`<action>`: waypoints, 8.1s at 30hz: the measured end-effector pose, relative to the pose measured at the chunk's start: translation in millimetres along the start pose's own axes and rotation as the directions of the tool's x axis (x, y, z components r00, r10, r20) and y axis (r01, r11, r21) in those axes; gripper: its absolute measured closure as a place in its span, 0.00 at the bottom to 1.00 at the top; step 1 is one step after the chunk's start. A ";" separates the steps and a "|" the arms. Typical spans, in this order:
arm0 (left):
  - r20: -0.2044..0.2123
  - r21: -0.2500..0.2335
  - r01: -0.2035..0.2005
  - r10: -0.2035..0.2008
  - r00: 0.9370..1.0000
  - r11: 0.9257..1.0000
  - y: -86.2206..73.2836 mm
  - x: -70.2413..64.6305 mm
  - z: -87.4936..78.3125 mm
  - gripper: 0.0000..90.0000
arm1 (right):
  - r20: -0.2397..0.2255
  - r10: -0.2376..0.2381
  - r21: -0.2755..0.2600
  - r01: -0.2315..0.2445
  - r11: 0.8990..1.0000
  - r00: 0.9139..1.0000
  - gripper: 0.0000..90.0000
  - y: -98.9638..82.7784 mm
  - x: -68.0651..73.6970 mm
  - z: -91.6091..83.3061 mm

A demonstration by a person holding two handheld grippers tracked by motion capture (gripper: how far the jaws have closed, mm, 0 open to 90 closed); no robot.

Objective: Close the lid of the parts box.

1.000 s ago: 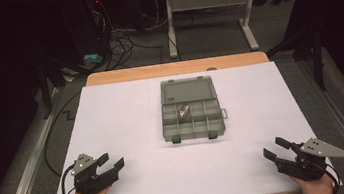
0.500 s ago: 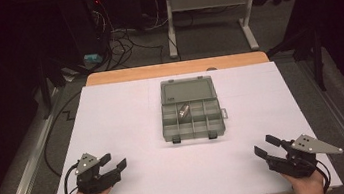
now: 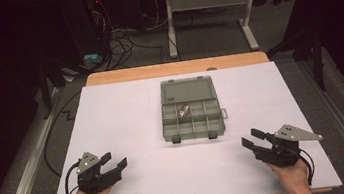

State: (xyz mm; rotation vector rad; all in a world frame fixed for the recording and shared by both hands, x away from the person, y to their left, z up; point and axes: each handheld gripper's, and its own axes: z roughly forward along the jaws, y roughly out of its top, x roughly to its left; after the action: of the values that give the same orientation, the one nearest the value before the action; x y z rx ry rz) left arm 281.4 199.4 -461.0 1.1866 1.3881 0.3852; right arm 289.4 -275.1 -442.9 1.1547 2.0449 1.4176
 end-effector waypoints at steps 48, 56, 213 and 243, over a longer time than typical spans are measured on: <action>0.002 -0.003 -0.012 0.012 1.000 1.000 5.1 0.5 8.4 0.40 | 0.125 0.081 0.417 -0.126 0.900 0.989 0.80 81.9 -22.8 123.8; -0.009 -0.022 -0.039 0.039 0.999 0.999 9.8 0.1 4.9 0.41 | 0.141 0.100 0.445 -0.153 0.882 0.985 0.80 85.9 -25.3 131.4; -0.057 0.260 0.237 -0.230 0.972 0.936 71.5 -72.8 264.5 0.61 | 0.159 0.156 0.440 -0.211 0.873 0.975 0.81 84.1 -26.6 130.4; -0.008 0.253 -0.012 0.014 1.000 0.967 64.5 -89.9 244.7 0.67 | 0.160 0.149 0.436 -0.205 0.876 0.976 0.81 83.5 -25.9 130.4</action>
State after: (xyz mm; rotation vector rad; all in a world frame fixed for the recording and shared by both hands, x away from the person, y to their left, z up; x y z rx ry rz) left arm 502.9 53.7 -418.0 1.4031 1.4699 0.2268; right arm 430.3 -208.5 -424.0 1.6091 2.2953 0.9307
